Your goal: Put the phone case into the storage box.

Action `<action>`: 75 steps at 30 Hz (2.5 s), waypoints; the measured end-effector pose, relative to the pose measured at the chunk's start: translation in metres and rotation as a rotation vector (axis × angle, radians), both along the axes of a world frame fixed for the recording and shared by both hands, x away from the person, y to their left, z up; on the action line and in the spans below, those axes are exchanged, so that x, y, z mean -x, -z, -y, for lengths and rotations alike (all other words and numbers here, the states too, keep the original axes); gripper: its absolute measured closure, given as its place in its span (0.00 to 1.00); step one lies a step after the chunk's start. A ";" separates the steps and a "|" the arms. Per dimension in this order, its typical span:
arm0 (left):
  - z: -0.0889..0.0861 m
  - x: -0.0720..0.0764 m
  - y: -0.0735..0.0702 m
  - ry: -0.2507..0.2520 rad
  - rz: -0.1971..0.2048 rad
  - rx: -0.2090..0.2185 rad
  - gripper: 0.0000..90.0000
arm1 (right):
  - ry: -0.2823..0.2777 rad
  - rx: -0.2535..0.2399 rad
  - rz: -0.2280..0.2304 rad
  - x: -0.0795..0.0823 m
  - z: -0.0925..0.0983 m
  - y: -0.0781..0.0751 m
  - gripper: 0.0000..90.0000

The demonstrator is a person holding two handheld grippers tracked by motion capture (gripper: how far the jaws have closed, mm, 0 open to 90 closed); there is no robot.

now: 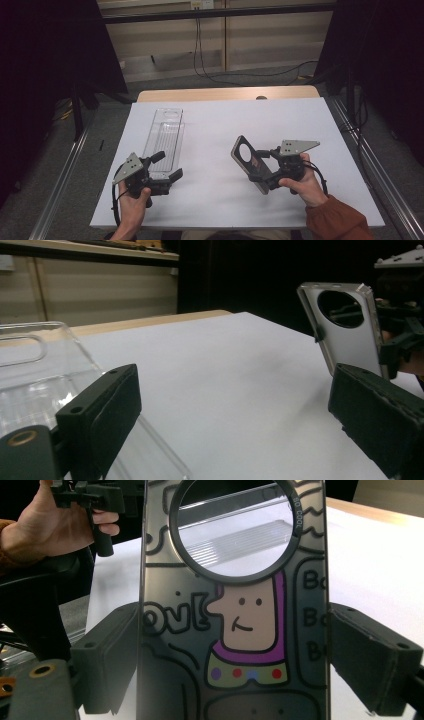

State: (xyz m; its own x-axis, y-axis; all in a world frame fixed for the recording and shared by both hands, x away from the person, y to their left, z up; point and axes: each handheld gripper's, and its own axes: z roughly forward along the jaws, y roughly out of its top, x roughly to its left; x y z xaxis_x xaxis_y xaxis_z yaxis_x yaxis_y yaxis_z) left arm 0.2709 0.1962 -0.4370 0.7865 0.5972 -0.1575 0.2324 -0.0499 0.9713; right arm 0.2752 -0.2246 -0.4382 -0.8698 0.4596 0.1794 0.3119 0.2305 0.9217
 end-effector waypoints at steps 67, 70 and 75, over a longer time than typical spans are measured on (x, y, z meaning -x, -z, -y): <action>0.135 -0.021 -0.011 0.491 0.127 0.082 0.02 | -0.217 -0.061 0.046 0.004 -0.013 -0.002 0.13; 0.140 -0.021 -0.013 0.515 0.140 0.098 0.02 | -0.231 -0.066 0.048 0.005 -0.013 -0.003 0.13; 0.146 -0.021 -0.014 0.538 0.159 0.103 0.03 | -0.245 -0.077 0.059 0.005 -0.012 -0.005 0.13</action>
